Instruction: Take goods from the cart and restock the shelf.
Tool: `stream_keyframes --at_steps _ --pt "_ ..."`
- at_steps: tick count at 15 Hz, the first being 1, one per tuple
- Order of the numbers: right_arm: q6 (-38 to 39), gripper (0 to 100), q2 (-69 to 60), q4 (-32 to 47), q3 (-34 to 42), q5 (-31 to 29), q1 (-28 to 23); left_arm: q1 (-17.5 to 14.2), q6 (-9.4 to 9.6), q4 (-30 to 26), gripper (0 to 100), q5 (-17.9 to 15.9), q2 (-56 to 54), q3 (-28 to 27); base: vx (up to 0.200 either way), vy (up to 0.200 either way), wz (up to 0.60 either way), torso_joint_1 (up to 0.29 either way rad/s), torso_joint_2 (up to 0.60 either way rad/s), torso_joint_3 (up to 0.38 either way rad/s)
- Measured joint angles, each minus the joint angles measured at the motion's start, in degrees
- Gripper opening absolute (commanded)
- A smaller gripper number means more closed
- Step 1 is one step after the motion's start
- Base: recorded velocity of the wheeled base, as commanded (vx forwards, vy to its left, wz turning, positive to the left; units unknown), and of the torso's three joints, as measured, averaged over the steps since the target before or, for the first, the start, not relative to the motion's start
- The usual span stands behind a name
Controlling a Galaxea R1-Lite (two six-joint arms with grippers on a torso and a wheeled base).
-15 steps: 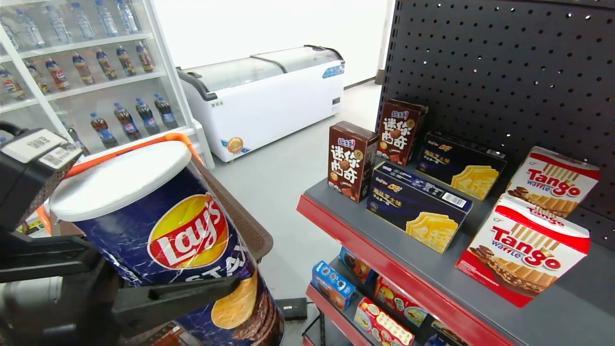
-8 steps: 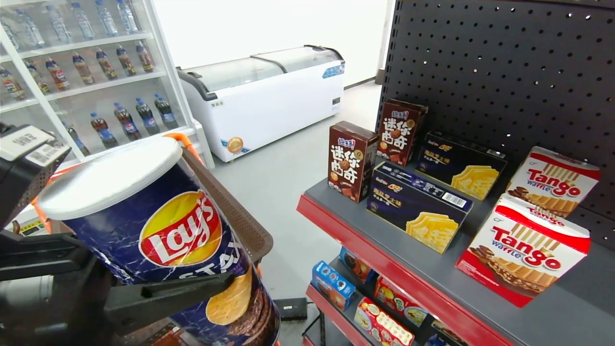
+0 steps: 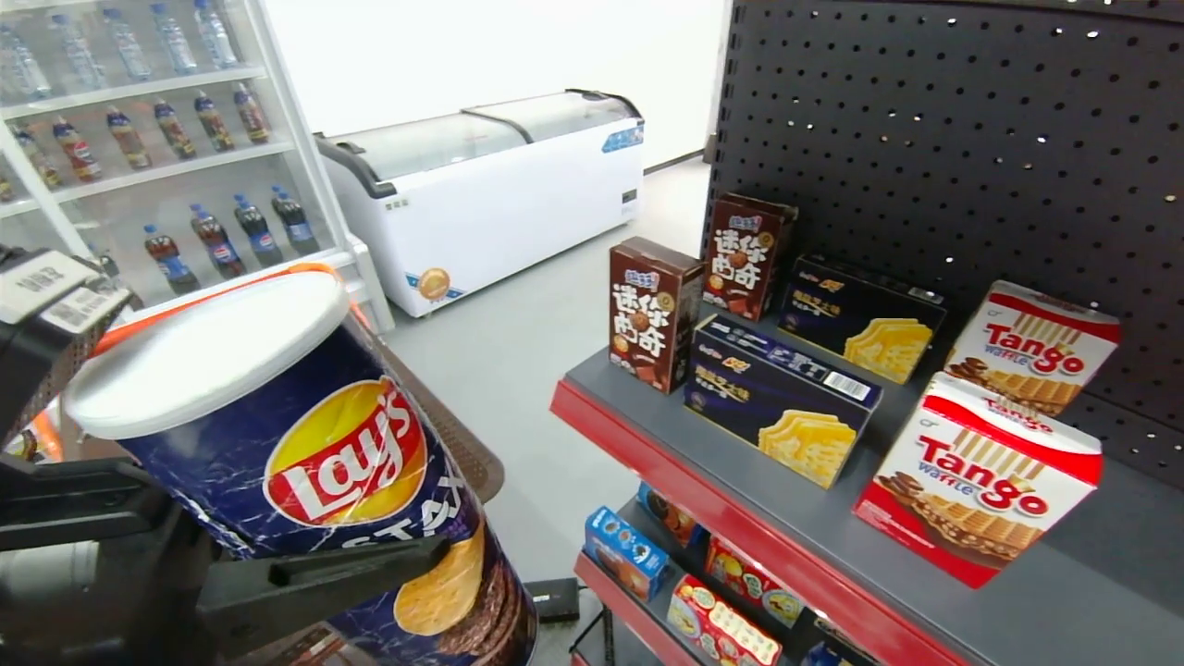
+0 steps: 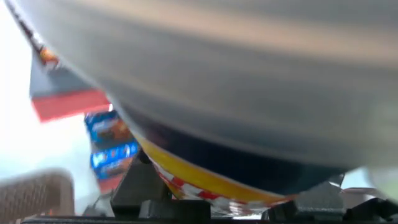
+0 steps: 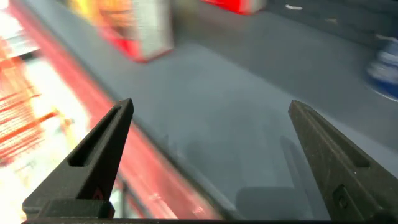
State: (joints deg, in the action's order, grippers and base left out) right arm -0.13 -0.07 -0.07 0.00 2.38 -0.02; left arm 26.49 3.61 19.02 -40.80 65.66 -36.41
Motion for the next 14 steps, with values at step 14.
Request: stream_keyframes --at_steps 14 --pt "-0.02 100 0.00 0.12 0.00 -0.04 0.12 0.85 0.09 0.06 0 -0.06 -0.15 -0.02 0.000 0.000 -0.60 0.003 0.00 0.000"
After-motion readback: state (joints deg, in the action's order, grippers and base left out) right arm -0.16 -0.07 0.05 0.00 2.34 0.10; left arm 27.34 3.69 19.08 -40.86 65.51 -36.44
